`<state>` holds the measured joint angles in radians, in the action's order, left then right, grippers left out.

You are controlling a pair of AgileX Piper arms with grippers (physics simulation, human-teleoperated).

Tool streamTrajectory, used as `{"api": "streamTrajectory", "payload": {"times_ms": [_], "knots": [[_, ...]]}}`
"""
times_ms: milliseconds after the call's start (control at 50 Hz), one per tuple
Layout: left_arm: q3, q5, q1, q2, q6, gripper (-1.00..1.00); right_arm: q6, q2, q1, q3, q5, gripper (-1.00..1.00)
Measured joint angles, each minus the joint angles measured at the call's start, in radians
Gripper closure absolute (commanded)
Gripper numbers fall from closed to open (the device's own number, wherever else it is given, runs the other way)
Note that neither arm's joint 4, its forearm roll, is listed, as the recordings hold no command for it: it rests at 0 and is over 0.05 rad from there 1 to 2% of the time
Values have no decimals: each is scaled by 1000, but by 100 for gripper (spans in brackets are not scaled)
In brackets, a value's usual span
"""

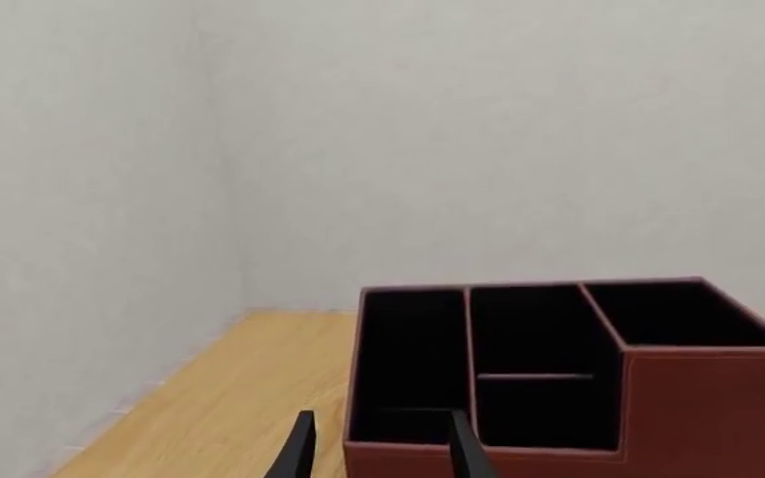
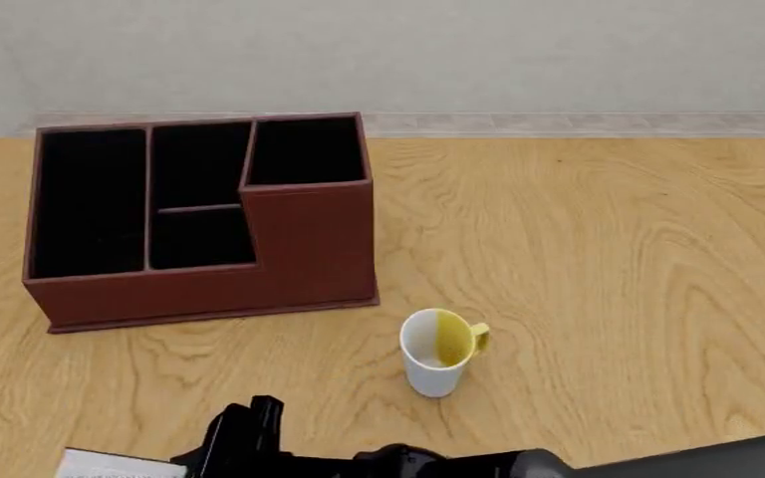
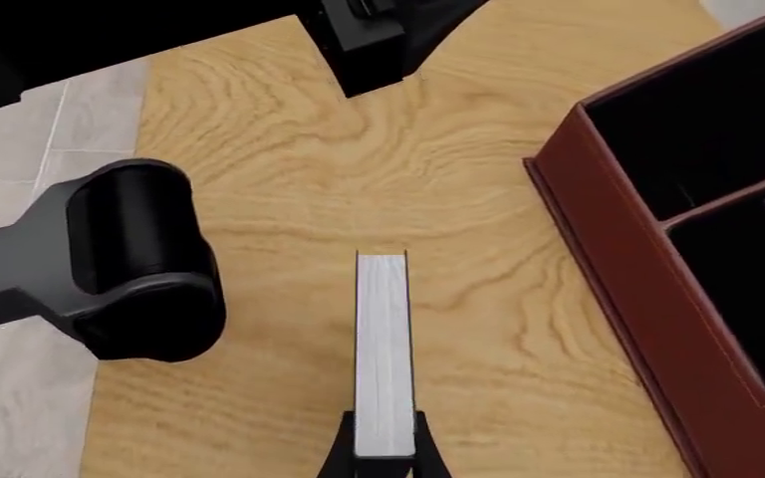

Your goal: Pick up the book and place it in the right compartment of the caddy.

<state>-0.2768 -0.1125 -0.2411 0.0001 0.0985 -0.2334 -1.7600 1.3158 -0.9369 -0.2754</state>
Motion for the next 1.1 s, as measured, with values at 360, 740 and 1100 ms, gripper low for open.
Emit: {"api": "streamTrajectory", "payload": {"times_ms": [360, 740, 1100], "knots": [[-49, -51, 20, 0, 0, -100, 5, 183, -53, 79, 77, 100], [-37, -112, 114, 0, 5, -100, 24, 451, -180, 177, 163, 100], [39, -102, 201, 0, 13, -100, 41, 670, -253, 142, 338, 100]]}}
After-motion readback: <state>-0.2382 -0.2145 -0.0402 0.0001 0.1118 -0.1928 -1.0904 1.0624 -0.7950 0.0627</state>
